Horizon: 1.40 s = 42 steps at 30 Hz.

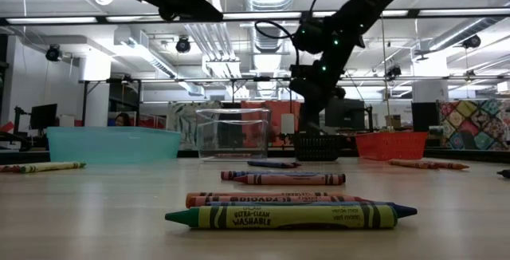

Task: Sort crayons
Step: Put the green crayon into the black bin, then put the orange crayon into the orange bin

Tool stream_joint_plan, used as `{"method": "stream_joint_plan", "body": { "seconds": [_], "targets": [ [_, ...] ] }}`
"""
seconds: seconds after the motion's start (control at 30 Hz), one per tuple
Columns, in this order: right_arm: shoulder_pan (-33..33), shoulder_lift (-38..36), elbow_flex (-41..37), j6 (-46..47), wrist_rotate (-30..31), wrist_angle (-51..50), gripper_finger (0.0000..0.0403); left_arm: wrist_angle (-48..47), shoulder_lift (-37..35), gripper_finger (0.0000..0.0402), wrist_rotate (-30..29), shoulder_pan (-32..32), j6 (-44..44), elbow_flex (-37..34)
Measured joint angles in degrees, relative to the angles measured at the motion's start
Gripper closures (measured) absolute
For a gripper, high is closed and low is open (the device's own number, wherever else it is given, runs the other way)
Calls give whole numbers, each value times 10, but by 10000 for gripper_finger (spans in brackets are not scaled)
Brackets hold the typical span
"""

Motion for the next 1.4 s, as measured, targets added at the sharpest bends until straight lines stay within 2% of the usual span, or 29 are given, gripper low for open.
{"method": "stream_joint_plan", "body": {
  "seconds": [0.13, 0.3, 0.4, 0.53, 0.87, 1.4],
  "targets": [
    [-4, 0, 10, -2, 6, -6, 394, -3, -2, 363, 0, 0, -18, 0],
    [-22, 1, 12, 207, -25, -8, 394, -6, -3, 363, 0, 0, -48, 0],
    [-23, 5, 9, 274, -35, -9, 394, -7, -4, 363, 0, 0, -61, 0],
    [-16, 15, 9, 322, -6, -2, 394, -17, -5, 363, 0, 0, -80, 0],
    [-11, 40, 7, 335, 16, -4, 386, -48, -8, 363, 1, 0, -132, 0],
    [-11, 34, 7, 322, 16, -4, 280, -67, -8, 363, 3, -7, -187, 0]
  ]
}}
